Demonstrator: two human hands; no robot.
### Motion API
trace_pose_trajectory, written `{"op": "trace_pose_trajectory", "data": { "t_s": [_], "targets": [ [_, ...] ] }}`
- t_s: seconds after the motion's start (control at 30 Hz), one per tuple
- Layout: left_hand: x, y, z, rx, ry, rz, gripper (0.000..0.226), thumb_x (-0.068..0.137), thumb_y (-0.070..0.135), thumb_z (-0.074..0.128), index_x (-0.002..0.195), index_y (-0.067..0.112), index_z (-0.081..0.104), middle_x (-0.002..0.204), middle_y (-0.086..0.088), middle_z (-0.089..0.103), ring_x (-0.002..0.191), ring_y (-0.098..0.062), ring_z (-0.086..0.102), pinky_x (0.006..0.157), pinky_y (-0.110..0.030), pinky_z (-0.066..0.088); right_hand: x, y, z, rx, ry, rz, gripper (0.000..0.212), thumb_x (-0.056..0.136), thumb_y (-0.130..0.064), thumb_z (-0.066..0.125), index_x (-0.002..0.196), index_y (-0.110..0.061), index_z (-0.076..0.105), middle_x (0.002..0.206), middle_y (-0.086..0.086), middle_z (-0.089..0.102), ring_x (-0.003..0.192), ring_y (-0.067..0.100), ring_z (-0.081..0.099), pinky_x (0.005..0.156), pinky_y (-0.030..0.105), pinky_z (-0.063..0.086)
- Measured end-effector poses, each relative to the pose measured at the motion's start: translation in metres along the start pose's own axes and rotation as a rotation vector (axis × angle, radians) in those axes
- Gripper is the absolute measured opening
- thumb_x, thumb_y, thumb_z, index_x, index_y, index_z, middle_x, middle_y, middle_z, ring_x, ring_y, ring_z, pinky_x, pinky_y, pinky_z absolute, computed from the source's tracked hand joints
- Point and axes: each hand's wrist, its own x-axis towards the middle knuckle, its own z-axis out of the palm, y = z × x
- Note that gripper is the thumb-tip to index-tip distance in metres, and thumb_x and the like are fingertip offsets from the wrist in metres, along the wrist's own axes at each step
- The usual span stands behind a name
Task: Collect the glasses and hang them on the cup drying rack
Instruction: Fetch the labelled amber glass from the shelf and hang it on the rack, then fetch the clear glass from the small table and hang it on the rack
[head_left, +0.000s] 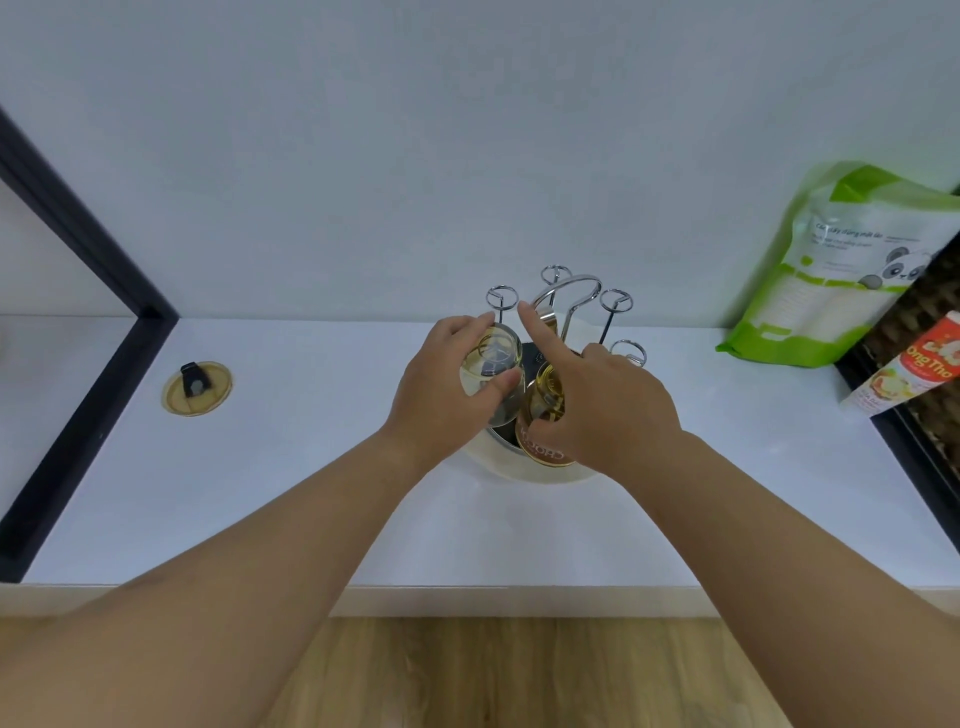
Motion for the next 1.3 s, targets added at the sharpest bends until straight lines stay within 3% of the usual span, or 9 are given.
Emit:
{"op": "trace_pose_trajectory", "data": {
  "t_s": [0.2,0.37,0.53,0.7,0.87,1.03,1.2,1.3],
  "targets": [
    [0.002,0.004,-0.006,0.034,-0.034,0.013,0.065,0.092,0.041,0.073,0.15,0.02,0.051,0.14,0.003,0.053,0.123,-0.013,0.055,0.095,-0.021,0.05,0.0,0.001,0.001,-0.007,-0.011,-0.001,0.114,0.083,-0.058,0.069,0.155,-0.063,-0.02,0.102,0.005,0.049,0.094,0.029,0.064,0.067,0.036,0.05],
    [0.001,0.008,-0.007,0.027,-0.055,-0.027,0.07,0.091,0.045,0.073,0.152,0.024,0.047,0.149,0.007,0.048,0.13,-0.007,0.05,0.093,-0.006,0.037,-0.005,0.001,-0.01,0.005,-0.074,-0.003,0.116,0.079,-0.074,0.07,0.154,-0.064,-0.019,0.12,0.007,0.051,0.105,0.032,0.065,0.071,0.037,0.051],
    [-0.002,0.02,-0.016,-0.019,-0.046,-0.044,0.068,0.092,0.048,0.07,0.153,0.029,0.046,0.158,0.009,0.043,0.145,-0.009,0.04,0.115,-0.03,0.038,-0.016,0.002,-0.038,0.026,-0.067,-0.038,0.115,0.076,-0.078,0.07,0.156,-0.064,-0.011,0.124,0.004,0.05,0.114,0.031,0.06,0.085,0.044,0.056],
    [-0.002,0.064,-0.042,-0.063,-0.017,-0.05,0.058,0.096,0.041,0.069,0.15,0.031,0.049,0.154,0.012,0.048,0.139,-0.005,0.043,0.112,-0.027,0.036,-0.027,0.003,-0.08,0.11,-0.014,-0.045,0.105,0.081,-0.077,0.066,0.161,-0.061,-0.001,0.133,0.005,0.053,0.116,0.029,0.06,0.088,0.043,0.055],
    [0.003,0.136,-0.078,-0.109,-0.03,-0.043,0.043,0.101,0.043,0.06,0.143,0.033,0.058,0.139,0.017,0.061,0.13,0.002,0.051,0.105,-0.021,0.038,-0.053,0.011,-0.143,0.262,0.14,0.021,0.073,0.098,-0.067,0.051,0.162,-0.046,0.024,0.134,0.005,0.06,0.122,0.028,0.061,0.086,0.037,0.044],
    [0.016,0.248,-0.131,-0.156,-0.025,0.07,0.027,0.105,0.039,0.053,0.125,0.033,0.07,0.119,0.02,0.071,0.116,0.006,0.06,0.094,-0.018,0.044,-0.101,0.027,-0.248,0.353,0.351,0.052,0.055,0.102,-0.061,0.05,0.151,-0.036,0.043,0.119,-0.002,0.065,0.091,0.016,0.058,0.078,0.032,0.039],
    [0.018,0.387,-0.175,-0.222,-0.034,0.216,0.025,0.105,0.039,0.052,0.115,0.031,0.074,0.11,0.02,0.075,0.112,0.006,0.063,0.099,-0.025,0.046,-0.166,0.06,-0.37,0.43,0.484,0.066,0.054,0.098,-0.065,0.052,0.146,-0.041,0.045,0.111,-0.006,0.067,0.088,0.016,0.066,0.081,0.037,0.054],
    [0.009,0.474,-0.188,-0.262,-0.056,0.295,0.025,0.105,0.039,0.052,0.113,0.031,0.074,0.107,0.019,0.076,0.109,0.009,0.063,0.097,-0.022,0.046,-0.217,0.081,-0.445,0.428,0.561,0.086,0.049,0.097,-0.066,0.054,0.139,-0.041,0.052,0.105,-0.009,0.068,0.086,0.01,0.066,0.081,0.036,0.056]
  ]
}}
